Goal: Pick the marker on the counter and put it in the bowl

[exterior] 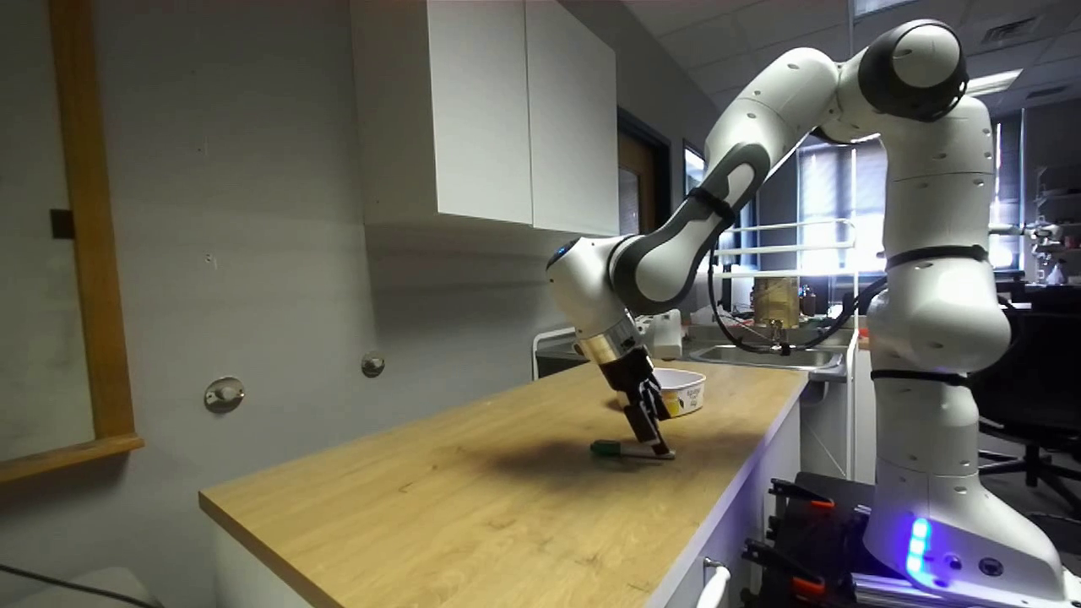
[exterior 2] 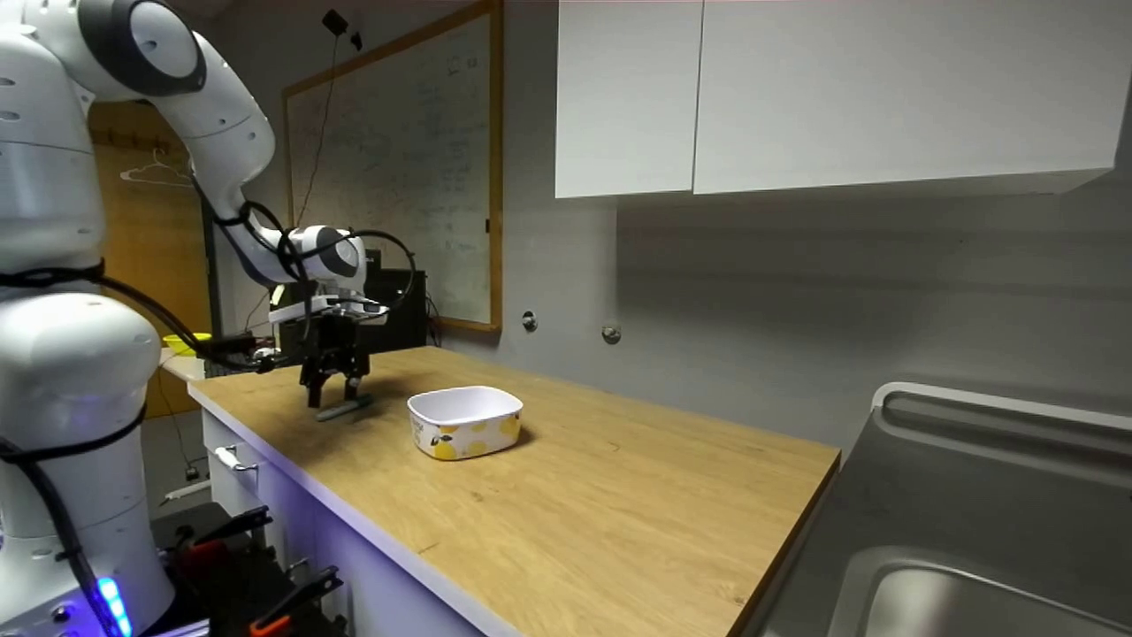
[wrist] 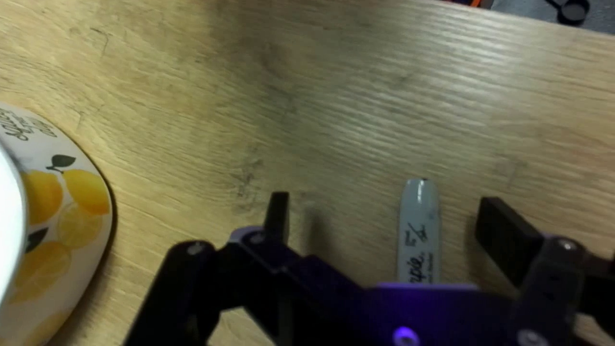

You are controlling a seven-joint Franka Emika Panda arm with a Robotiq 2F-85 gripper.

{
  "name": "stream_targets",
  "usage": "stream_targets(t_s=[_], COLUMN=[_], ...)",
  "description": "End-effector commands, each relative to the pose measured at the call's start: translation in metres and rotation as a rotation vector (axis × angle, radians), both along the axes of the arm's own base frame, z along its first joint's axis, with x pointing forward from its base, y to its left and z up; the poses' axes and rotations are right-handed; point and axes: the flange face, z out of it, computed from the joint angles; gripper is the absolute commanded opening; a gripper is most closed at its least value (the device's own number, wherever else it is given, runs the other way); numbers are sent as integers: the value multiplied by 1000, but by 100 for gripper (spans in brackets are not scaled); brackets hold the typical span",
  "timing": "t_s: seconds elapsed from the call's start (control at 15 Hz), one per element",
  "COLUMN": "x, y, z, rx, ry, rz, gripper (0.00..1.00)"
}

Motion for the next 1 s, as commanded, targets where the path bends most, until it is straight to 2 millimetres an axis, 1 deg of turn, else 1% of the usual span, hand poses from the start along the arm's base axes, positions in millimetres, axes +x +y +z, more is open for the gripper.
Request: stream_targets(t_s=[0.0, 0.13, 0.27, 0.4, 0.67, 0.73, 0.8, 0.93], x=[13, 21, 27, 33, 46, 50, 52, 54], y=[16, 15, 7, -5, -41, -48, -52, -58], z=[0, -3, -10, -20, -39, -42, -41, -38], rx=[77, 141, 182, 203, 234, 245, 256, 254], ry=[75, 115, 148, 178, 229, 227, 232, 219], rz=[33, 48, 55, 56, 29, 15, 6, -18], gripper=[100, 100, 100, 100, 100, 75, 75, 60])
